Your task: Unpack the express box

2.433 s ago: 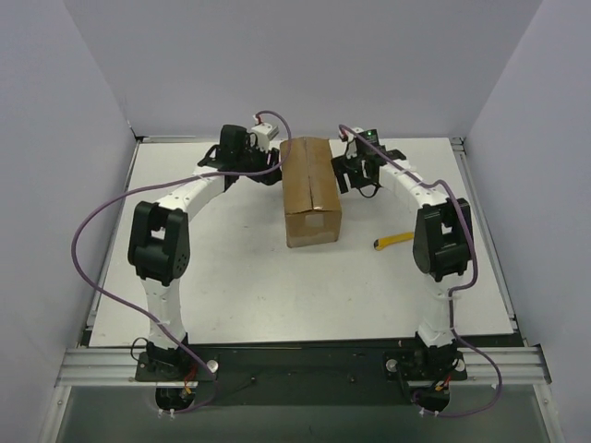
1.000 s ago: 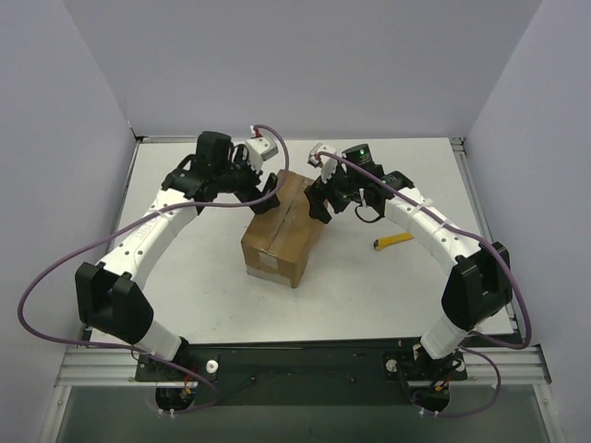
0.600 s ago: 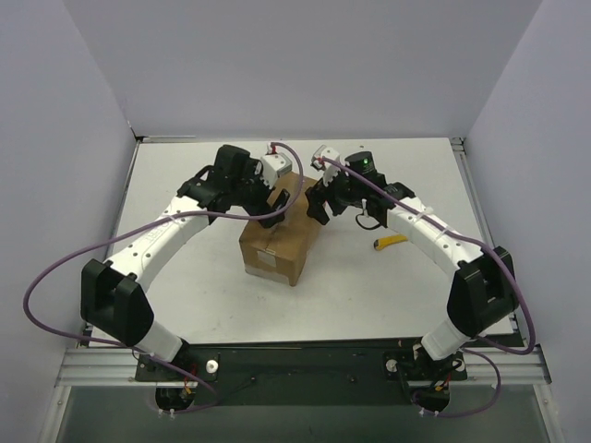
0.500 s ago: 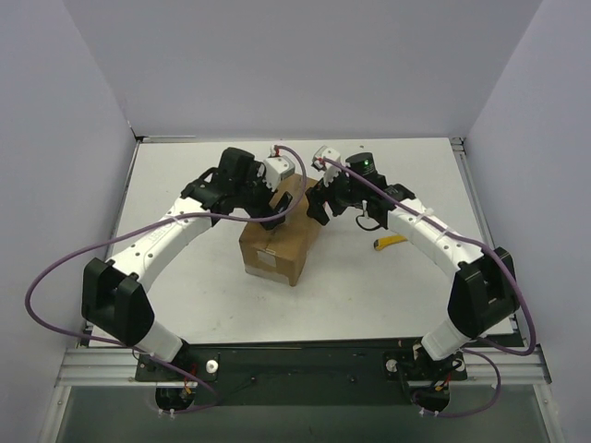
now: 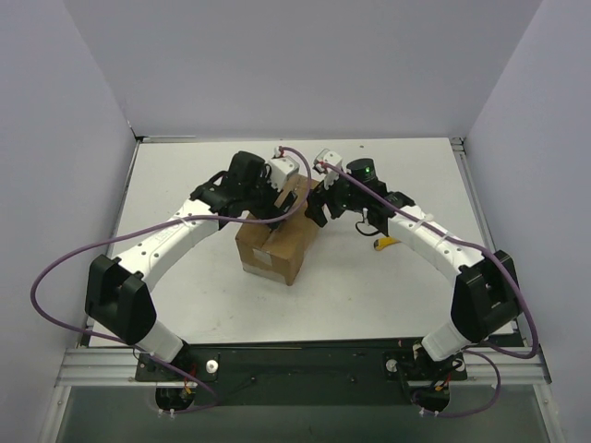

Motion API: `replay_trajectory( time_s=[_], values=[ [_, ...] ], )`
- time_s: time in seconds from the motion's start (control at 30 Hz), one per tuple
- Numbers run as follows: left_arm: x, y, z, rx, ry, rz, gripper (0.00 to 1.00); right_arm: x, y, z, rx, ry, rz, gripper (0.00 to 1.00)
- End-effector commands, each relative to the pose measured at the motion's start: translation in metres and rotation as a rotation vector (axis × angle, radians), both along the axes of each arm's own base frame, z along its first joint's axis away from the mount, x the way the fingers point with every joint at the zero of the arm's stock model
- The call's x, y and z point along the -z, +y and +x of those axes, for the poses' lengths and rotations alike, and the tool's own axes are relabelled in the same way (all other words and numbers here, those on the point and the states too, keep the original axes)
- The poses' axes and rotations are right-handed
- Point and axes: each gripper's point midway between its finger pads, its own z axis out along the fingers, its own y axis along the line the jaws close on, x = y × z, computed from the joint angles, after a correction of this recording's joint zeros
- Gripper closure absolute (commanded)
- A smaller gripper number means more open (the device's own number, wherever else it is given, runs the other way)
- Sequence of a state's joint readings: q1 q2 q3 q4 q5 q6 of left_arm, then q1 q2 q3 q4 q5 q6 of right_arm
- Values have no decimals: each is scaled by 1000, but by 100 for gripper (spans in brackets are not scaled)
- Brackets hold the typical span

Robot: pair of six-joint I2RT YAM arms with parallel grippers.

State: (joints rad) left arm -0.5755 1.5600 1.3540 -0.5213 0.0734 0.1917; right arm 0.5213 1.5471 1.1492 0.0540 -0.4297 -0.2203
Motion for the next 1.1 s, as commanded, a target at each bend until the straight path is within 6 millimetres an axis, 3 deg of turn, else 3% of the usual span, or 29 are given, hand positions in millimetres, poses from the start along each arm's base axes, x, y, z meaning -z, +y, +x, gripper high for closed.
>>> replay_trajectory(
  time_s=[0.0,0.17,0.4,0.73,0.87,1.07],
  values=[
    [42,49,5,-159,83,149,6,81,-30,-59,-16,269,-194,27],
    [38,64,8,-185,95,121,11,85,-33,-60,-5,278,-199,27],
    [20,58,8,-81,57,114,23,87,-34,-61,-8,278,-205,27],
    [-41,60,35,-61,-111,102,38,90,-39,-63,-5,275,-226,28],
    [-78,61,44,-80,-179,51,41,91,-41,-63,-1,276,-232,27],
    [-95,82,60,-128,-218,61,41,92,-41,-63,-4,280,-238,27]
  ],
)
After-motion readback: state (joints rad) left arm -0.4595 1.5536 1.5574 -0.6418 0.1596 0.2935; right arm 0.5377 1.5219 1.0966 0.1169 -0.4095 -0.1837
